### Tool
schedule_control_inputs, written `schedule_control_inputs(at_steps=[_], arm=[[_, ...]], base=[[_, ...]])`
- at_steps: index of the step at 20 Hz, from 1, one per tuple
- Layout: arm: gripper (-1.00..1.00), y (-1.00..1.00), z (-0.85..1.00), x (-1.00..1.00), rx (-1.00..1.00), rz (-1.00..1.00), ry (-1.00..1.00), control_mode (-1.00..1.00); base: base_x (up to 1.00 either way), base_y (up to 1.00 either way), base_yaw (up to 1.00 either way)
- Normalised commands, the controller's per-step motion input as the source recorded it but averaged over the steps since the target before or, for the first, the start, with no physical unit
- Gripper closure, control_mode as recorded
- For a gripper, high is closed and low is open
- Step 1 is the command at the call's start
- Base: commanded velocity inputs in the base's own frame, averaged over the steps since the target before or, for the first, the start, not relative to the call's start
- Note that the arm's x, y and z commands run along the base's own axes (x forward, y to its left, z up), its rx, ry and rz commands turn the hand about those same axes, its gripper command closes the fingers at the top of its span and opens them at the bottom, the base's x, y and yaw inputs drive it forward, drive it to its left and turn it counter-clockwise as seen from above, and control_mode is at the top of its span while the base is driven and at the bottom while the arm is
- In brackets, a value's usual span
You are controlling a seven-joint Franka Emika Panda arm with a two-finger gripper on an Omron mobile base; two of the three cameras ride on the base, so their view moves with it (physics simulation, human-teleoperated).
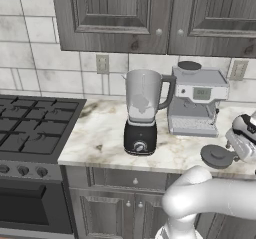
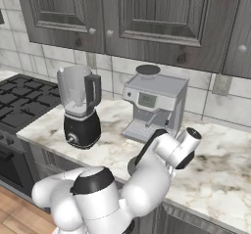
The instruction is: Grab the lemon wedge and garlic from the fridge, place them in the blender, close the lid, and turn on the blender to create a marinade.
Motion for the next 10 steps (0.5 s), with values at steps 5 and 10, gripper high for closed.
schedule_control_inputs(at_steps=[5,10], arm=[[-1.00,0.33,-0.40,0.00,-0.05,0.00,0.00,-1.00],[-1.00,0.35,-0.43,0.00,-0.07,0.00,0.00,-1.00]], base=[[0.00,0.00,0.00],[0.00,0.00,0.00]])
